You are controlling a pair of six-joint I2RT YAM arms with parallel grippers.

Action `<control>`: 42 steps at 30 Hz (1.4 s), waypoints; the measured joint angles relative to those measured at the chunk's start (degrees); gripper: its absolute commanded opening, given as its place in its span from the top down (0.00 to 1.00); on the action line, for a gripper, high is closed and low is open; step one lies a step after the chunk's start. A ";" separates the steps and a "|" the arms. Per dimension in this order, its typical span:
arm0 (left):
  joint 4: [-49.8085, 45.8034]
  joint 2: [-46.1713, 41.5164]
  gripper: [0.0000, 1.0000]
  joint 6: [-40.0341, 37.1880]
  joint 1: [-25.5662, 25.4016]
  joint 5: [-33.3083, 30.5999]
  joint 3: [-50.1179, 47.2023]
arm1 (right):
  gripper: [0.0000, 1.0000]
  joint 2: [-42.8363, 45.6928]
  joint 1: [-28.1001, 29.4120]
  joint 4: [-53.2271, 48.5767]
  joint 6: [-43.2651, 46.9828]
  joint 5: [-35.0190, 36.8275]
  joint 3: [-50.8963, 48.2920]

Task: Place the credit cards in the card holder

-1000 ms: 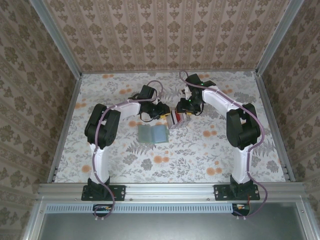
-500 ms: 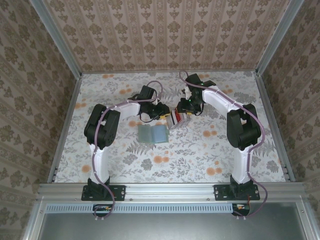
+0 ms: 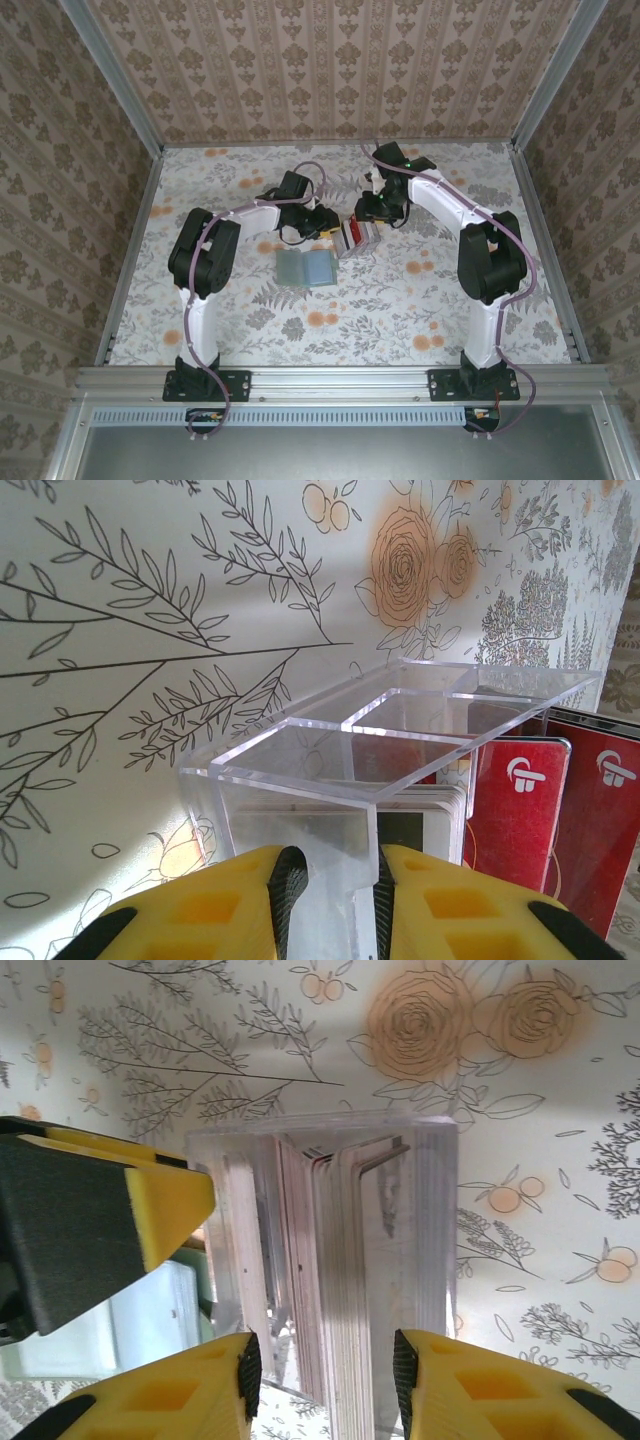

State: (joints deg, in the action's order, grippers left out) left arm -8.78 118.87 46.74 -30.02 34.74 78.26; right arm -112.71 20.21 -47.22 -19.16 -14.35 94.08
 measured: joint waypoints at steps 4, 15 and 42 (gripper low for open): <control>-0.22 -0.04 0.70 0.00 0.00 0.00 -0.02 | 0.57 -0.02 0.17 -0.72 0.17 0.76 0.02; -0.61 -0.13 0.70 0.00 0.11 0.00 -0.02 | 0.55 -3.85 2.43 -1.03 0.66 1.88 2.05; -0.61 -0.35 0.70 0.00 0.09 0.00 -0.31 | 0.53 -4.59 3.48 -2.29 1.40 3.58 2.86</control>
State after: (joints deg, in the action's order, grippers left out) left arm -9.39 118.52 46.74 -29.93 34.74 77.95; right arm -117.30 23.68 -49.52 -17.76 -10.76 96.95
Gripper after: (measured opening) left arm 0.298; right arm 0.474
